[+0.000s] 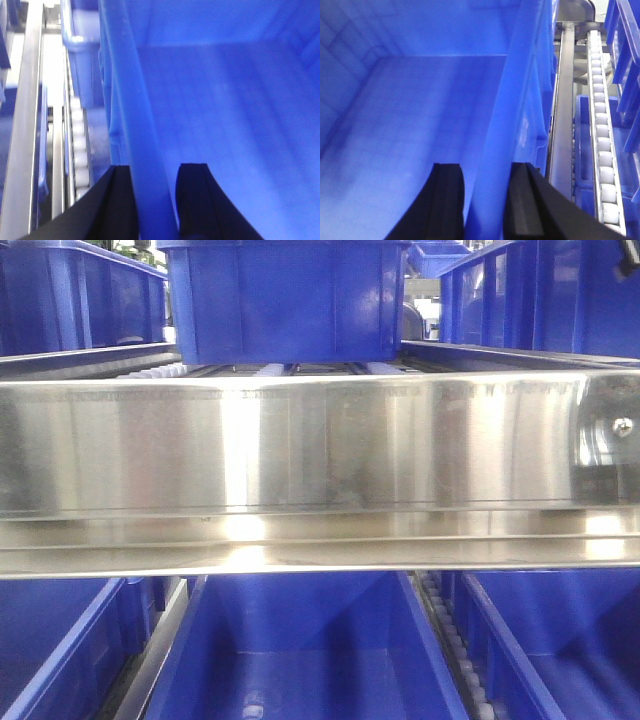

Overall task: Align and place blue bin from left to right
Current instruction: 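Lift the blue bin with both grippers and pull it off the shelf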

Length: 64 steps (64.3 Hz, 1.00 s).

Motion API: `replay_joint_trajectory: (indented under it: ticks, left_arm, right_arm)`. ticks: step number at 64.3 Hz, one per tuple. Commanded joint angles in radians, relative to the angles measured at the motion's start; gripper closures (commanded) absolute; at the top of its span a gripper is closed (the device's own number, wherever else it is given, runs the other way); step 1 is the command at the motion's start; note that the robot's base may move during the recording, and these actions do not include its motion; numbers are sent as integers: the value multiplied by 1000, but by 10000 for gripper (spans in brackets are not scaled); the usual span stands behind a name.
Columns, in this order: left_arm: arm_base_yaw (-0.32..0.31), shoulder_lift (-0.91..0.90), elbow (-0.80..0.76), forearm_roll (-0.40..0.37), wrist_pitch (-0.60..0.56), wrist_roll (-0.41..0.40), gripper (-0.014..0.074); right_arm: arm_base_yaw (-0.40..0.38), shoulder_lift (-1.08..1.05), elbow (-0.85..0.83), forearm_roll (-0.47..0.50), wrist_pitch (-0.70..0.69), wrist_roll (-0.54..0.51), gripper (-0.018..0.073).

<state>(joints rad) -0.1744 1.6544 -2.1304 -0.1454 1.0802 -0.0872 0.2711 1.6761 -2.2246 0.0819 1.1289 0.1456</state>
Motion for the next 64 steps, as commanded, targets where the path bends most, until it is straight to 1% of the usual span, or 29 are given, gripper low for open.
replay_joint_trajectory:
  ticks: [1, 21, 48, 64]
  left_arm:
    - [-17, -28, -18, -115, -129, 15, 708]
    - [-17, -28, -18, -115, -144, 15, 708]
    - [-17, -28, -18, -111, -238, 15, 708]
    - [-17, -28, -18, -111, -261, 15, 708]
  right_arm:
    - [11, -20, -18, 70, -107, -40, 627]
    - [11, -20, -18, 70, -114, -40, 627]
    - [11, -20, -18, 70, -114, -40, 627]
    - [11, -20, -18, 70, -116, -40, 627]
